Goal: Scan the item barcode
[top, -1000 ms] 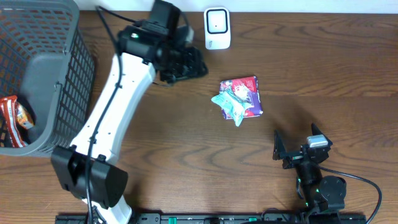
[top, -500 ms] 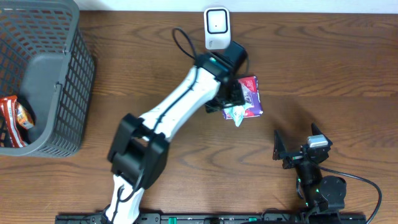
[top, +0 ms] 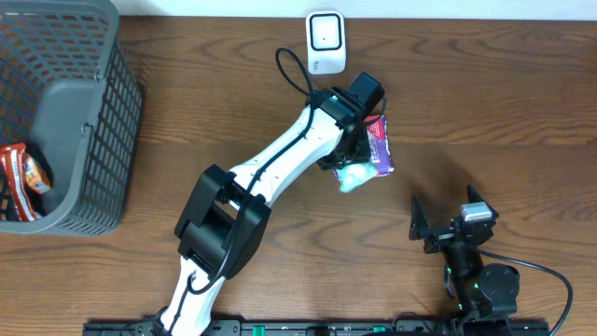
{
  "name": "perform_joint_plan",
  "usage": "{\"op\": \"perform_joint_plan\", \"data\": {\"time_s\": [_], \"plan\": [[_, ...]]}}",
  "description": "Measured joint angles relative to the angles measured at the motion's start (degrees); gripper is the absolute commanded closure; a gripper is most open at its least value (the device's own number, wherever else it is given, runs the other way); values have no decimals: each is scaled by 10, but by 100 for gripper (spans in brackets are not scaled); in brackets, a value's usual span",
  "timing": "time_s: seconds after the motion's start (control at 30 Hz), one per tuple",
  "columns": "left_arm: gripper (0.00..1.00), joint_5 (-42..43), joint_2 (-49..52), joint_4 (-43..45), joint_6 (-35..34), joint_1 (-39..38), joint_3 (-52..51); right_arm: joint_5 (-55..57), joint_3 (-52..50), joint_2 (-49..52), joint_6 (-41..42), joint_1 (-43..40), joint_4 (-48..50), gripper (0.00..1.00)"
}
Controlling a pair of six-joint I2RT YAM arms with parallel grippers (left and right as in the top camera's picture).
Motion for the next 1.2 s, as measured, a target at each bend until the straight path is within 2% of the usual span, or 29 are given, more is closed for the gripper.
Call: {"op": "perform_joint_plan", "data": {"time_s": [0.03, 0.07, 0.13, 0.4, 0.63, 0.8, 0.97, 1.07, 1.1, 1.13, 1.2], "plan": [[81, -2, 0, -2, 9, 1, 0, 0, 0, 0, 0, 0, 0, 1], [89, -2, 0, -8, 17, 3, 0, 0, 0, 0, 0, 0, 0, 1], [92, -2, 0, -20, 29, 7, 1, 0, 0, 0, 0, 0, 0, 1], [92, -18, -18, -36, 84, 27, 2, 0, 0, 0, 0, 0, 0, 1], [92, -73, -98, -54, 119, 89, 2, 0, 0, 0, 0, 0, 0, 1], [92, -83, -107, -58, 142, 108, 2, 0, 0, 0, 0, 0, 0, 1], [83, -85, -106, -58, 151, 100, 2, 0, 0, 0, 0, 0, 0, 1], [68, -87, -101, -57, 153, 91, 2, 0, 0, 0, 0, 0, 0, 1], [54, -87, -97, -57, 153, 88, 2, 0, 0, 0, 0, 0, 0, 1], [47, -87, -94, -57, 153, 85, 2, 0, 0, 0, 0, 0, 0, 1], [46, -88, -86, -57, 160, 82, 2, 0, 0, 0, 0, 0, 0, 1]]}}
